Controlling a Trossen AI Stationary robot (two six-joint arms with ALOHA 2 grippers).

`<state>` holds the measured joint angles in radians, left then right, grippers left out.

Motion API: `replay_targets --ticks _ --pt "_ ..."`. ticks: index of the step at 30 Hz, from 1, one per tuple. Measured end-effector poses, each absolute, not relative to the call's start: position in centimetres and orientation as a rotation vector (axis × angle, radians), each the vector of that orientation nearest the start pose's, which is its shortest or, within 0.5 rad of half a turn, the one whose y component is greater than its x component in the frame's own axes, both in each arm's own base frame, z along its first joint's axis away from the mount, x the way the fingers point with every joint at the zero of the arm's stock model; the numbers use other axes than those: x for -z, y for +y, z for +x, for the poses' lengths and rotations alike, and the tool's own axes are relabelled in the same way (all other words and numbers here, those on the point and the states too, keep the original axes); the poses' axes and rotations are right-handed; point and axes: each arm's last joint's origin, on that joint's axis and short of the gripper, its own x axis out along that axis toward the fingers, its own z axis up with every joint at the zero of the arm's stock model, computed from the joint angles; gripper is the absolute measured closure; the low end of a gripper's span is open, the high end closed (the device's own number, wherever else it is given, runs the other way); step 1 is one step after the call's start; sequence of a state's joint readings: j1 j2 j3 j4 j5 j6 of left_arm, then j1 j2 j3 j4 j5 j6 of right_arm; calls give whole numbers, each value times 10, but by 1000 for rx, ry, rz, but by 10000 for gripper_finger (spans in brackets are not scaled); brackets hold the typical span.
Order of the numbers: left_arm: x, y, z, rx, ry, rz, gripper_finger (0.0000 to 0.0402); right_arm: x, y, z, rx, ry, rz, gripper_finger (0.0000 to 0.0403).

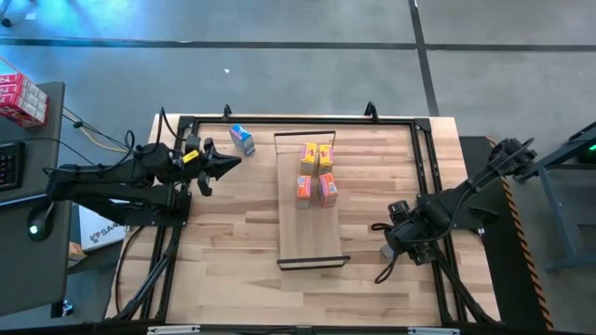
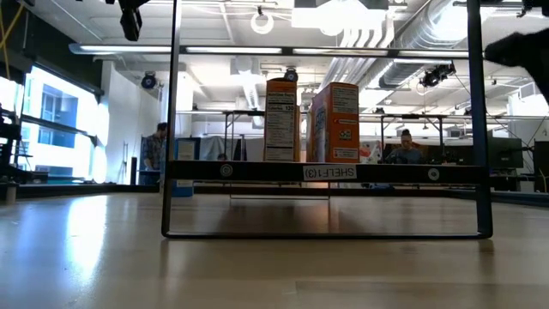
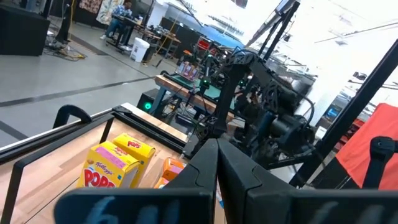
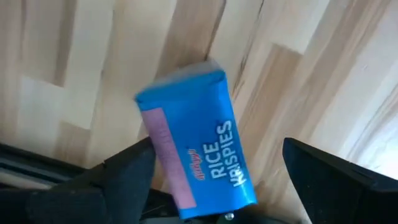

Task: Stack cereal on shelf
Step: Stack the right blue cereal box on the shelf

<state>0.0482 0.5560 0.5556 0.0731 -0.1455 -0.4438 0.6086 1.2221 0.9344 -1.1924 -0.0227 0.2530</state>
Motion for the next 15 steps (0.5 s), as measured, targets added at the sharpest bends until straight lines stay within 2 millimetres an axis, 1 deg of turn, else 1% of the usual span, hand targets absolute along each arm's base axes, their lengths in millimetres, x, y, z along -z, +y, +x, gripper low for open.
replay_targets --ticks 5,8,11,15 --pt "-310 11 137 -174 -114 -445 401 -228 110 153 -372 1515 -202 73" --pt "-310 11 137 -174 -114 -445 401 -226 110 154 -373 1494 -204 78" --pt "-310 11 137 -174 -113 -445 401 -226 111 156 -371 1471 -200 95" --pt "-310 11 137 -174 -113 -444 401 -226 111 157 -360 1460 -197 135"
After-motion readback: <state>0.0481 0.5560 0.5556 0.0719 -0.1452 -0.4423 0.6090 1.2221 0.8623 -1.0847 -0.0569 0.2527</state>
